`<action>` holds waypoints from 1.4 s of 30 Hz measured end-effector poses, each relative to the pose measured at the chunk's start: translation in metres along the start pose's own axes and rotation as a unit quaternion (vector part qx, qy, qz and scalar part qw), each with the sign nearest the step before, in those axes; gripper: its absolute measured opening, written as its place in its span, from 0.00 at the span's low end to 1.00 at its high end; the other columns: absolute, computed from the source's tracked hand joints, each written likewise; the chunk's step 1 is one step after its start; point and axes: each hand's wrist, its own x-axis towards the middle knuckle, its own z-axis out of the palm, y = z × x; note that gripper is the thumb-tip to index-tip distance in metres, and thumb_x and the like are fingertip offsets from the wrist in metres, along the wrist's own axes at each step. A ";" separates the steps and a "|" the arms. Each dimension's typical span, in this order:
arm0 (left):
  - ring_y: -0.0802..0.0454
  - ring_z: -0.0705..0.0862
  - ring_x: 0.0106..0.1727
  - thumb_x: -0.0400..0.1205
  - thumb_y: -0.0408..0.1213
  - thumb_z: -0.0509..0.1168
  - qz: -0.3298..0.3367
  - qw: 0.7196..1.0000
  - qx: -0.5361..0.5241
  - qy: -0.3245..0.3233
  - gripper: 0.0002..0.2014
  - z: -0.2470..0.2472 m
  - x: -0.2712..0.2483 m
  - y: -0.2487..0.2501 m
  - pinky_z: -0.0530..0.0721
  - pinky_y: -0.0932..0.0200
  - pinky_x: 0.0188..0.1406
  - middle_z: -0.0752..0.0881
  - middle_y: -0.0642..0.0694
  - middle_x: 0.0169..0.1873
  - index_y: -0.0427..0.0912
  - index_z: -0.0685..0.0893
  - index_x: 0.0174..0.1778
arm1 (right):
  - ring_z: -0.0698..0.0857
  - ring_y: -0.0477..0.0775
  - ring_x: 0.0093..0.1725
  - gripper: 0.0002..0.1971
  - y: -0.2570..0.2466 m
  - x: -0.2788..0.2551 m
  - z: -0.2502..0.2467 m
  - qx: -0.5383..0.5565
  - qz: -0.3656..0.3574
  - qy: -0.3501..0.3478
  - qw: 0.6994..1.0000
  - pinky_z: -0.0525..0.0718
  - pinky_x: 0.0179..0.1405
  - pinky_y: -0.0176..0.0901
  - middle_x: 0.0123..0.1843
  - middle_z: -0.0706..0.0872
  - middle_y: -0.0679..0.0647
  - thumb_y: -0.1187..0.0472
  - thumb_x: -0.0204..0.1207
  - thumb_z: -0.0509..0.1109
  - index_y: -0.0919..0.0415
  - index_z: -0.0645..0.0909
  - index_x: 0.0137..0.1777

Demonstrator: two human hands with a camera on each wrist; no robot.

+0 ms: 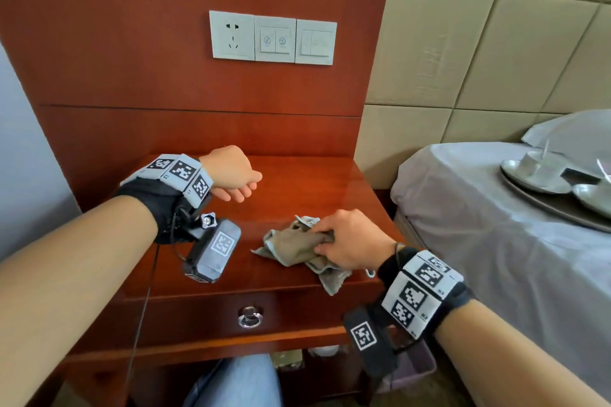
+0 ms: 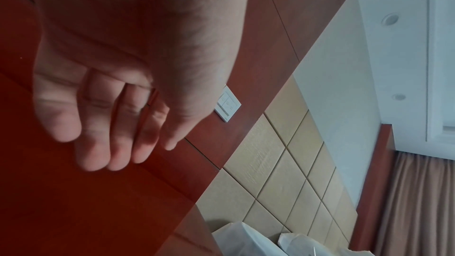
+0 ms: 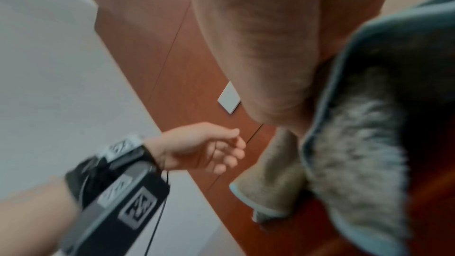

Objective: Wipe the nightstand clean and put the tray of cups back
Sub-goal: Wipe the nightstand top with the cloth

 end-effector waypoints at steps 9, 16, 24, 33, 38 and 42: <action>0.52 0.90 0.42 0.86 0.44 0.59 0.059 0.997 0.036 -0.043 0.16 0.044 0.008 0.037 0.87 0.61 0.40 0.91 0.45 0.45 0.37 0.88 0.51 | 0.87 0.64 0.51 0.15 0.096 -0.013 -0.021 -0.001 0.271 0.128 0.954 0.86 0.46 0.48 0.53 0.88 0.60 0.63 0.71 0.67 0.56 0.87 0.56; 0.51 0.90 0.42 0.85 0.43 0.59 0.106 0.991 0.044 -0.072 0.15 0.067 0.024 0.078 0.87 0.60 0.41 0.91 0.45 0.45 0.37 0.88 0.51 | 0.86 0.69 0.52 0.14 0.159 -0.040 -0.021 0.051 0.378 0.188 0.905 0.86 0.48 0.52 0.52 0.87 0.65 0.67 0.71 0.66 0.61 0.86 0.55; 0.50 0.89 0.41 0.85 0.42 0.60 0.130 0.981 0.030 -0.142 0.14 0.120 0.053 0.145 0.87 0.59 0.40 0.90 0.44 0.44 0.37 0.87 0.51 | 0.86 0.67 0.55 0.15 0.206 -0.048 -0.014 0.155 0.399 0.188 0.884 0.82 0.50 0.45 0.56 0.88 0.65 0.66 0.71 0.66 0.58 0.89 0.55; 0.50 0.88 0.38 0.86 0.43 0.60 0.150 0.971 0.030 -0.183 0.13 0.171 0.084 0.199 0.85 0.61 0.36 0.89 0.45 0.40 0.39 0.86 0.48 | 0.87 0.59 0.57 0.11 0.249 -0.049 0.006 0.217 0.389 0.172 0.879 0.82 0.53 0.40 0.52 0.91 0.57 0.62 0.72 0.71 0.53 0.91 0.51; 0.50 0.87 0.38 0.86 0.43 0.60 0.106 0.982 0.038 -0.148 0.13 0.159 0.106 0.187 0.84 0.62 0.34 0.89 0.45 0.40 0.39 0.86 0.47 | 0.82 0.38 0.61 0.21 0.225 -0.041 -0.022 0.256 0.180 0.167 0.935 0.72 0.59 0.27 0.60 0.88 0.41 0.61 0.70 0.78 0.43 0.87 0.62; 0.54 0.84 0.33 0.87 0.42 0.58 0.050 0.990 0.050 -0.121 0.14 0.140 0.117 0.172 0.81 0.62 0.33 0.85 0.48 0.34 0.43 0.81 0.39 | 0.81 0.37 0.51 0.24 0.178 -0.030 -0.032 0.204 -0.035 0.113 0.972 0.75 0.57 0.25 0.53 0.84 0.41 0.68 0.71 0.73 0.39 0.88 0.60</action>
